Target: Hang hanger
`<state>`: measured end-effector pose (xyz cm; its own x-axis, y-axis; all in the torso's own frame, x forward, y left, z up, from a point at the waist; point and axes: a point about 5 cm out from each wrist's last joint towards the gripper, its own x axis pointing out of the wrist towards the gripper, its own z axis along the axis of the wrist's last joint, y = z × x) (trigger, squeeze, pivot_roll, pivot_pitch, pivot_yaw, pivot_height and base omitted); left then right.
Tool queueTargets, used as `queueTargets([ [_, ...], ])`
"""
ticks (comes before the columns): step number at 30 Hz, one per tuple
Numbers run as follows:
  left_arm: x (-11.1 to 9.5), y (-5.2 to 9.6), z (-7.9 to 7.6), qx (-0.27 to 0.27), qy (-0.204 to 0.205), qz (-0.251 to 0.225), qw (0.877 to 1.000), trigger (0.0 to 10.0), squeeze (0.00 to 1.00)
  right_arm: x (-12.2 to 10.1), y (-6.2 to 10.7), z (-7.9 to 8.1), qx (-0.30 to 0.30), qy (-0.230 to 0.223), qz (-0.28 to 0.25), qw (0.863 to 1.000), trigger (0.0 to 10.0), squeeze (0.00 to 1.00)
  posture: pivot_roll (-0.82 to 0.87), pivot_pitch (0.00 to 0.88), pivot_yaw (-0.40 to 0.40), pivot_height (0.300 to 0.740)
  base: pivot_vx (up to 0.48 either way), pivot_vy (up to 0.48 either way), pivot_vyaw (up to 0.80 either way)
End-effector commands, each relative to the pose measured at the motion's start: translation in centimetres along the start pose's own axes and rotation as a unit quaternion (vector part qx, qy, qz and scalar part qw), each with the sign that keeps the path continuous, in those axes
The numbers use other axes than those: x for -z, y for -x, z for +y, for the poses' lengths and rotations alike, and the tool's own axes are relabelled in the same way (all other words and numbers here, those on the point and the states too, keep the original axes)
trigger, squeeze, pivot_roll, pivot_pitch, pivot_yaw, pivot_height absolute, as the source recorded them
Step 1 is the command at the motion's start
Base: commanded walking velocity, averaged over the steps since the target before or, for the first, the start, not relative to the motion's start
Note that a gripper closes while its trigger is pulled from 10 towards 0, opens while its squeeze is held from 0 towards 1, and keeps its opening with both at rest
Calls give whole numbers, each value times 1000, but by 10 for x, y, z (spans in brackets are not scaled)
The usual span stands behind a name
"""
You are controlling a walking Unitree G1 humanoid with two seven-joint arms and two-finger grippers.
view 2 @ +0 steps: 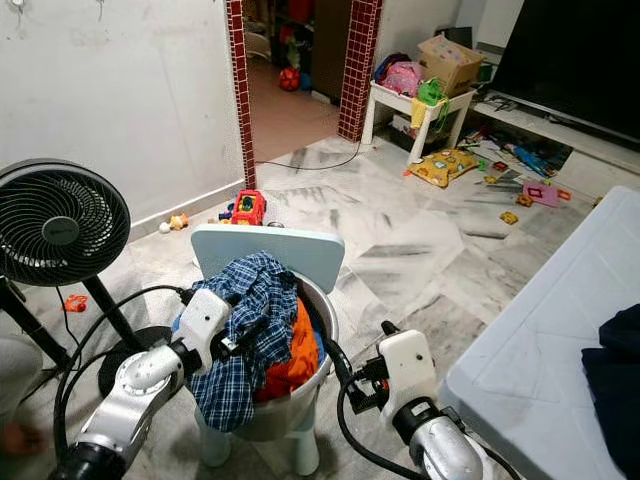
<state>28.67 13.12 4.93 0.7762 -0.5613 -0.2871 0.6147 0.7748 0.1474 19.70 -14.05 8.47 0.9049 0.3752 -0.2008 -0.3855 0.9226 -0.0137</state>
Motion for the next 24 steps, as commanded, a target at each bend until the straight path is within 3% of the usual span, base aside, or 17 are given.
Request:
queueTargets([
  [1,5,-1,0,11,-7,25,1000,10000,1000,-5,0,-2,1,7,-7,1000,10000,0,73,0,-53,740,0,0,0],
  [2,12,0,0,16,-5,51,999,10000,1000,-5,0,-2,2,10,-4,1000,10000,0,73,0,-54,740,0,0,0],
  [10,33,0,0,39,-13,125,991,10000,1000,-4,-2,-1,-8,21,1,1000,10000,0,71,0,-61,740,0,0,0],
  [12,35,-2,2,38,-12,139,989,10000,957,-5,-3,-1,-8,22,0,1000,10000,0,71,0,-63,740,0,0,0],
  [13,36,-3,4,39,-15,142,989,10000,0,-6,-3,-1,-8,23,-1,1000,10000,0,68,0,-62,740,0,0,0],
  [15,36,-4,5,40,-18,142,989,10000,0,-6,-4,-2,-8,24,-1,1000,10000,0,68,0,-62,740,0,0,0],
  [16,35,-5,9,33,-17,142,989,6471,0,-6,-4,-2,-8,24,-1,1000,10000,0,64,0,-58,740,0,0,0],
  [17,35,-5,12,29,-15,141,989,0,0,-6,-4,-2,-7,25,-1,1000,10000,0,60,0,-54,740,0,0,0],
  [24,36,-5,19,23,-30,147,988,0,0,-3,-2,0,-1,22,3,1000,10000,0,54,0,-43,740,0,0,0],
])
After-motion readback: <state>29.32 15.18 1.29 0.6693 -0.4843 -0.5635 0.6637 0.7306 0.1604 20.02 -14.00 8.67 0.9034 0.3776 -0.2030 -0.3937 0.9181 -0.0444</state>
